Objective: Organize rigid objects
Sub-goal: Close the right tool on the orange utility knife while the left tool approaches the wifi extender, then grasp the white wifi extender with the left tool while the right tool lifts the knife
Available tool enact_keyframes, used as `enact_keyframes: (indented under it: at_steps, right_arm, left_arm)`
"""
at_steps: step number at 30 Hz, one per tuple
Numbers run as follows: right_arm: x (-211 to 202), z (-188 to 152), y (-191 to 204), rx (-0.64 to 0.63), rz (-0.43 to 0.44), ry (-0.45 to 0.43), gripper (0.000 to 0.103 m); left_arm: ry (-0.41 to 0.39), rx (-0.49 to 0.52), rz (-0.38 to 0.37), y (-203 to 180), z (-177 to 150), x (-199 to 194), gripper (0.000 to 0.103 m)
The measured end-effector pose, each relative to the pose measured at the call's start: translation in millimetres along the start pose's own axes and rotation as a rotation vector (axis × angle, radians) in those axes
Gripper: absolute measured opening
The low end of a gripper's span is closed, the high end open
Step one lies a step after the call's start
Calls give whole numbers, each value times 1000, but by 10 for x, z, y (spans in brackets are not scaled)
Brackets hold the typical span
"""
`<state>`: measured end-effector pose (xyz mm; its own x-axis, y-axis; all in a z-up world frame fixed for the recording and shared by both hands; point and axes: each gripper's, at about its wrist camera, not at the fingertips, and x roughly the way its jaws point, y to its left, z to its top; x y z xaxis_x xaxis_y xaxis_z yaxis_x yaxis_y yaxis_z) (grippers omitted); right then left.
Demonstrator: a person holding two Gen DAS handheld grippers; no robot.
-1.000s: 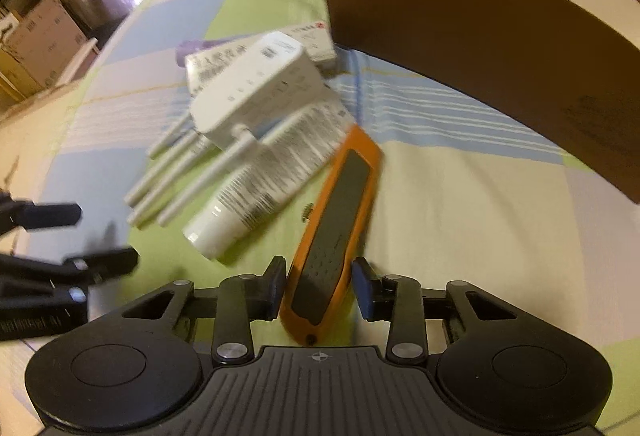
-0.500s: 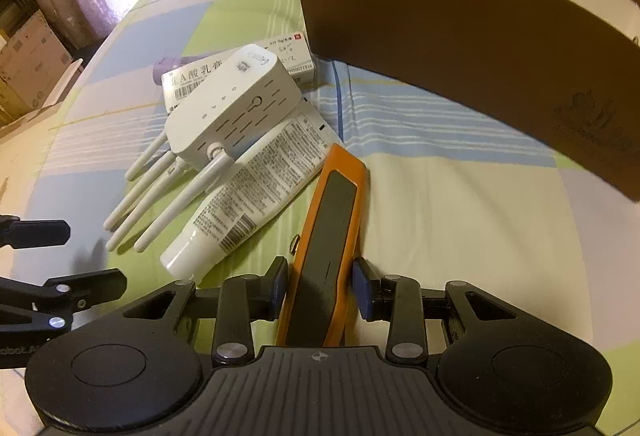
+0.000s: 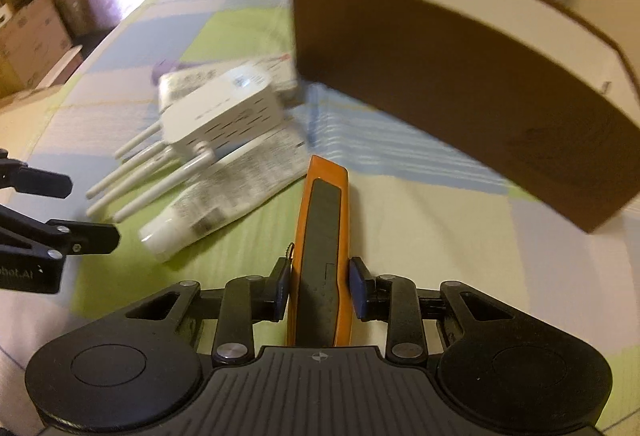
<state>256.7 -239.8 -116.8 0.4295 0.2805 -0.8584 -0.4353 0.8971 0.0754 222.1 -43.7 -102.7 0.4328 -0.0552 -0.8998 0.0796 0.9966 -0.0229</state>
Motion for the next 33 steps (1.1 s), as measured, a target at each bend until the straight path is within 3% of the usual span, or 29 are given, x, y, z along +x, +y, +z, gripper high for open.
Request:
enact_keyframes:
  at_steps: [10, 15, 25, 33]
  right_arm:
    - [-39, -176, -821, 234, -153, 5, 28]
    - [-65, -343, -1129, 355, -168, 21, 28]
    - [-111, -418, -1284, 387, -184, -9, 28]
    - [-87, -393, -1459, 435, -181, -24, 28]
  left_arm:
    - [-60, 97, -45, -15, 212, 31, 71]
    - [-72, 143, -60, 84, 291, 97, 71]
    - [-109, 160, -148, 46, 674, 219, 67]
    - [-70, 206, -148, -115, 844, 491, 64]
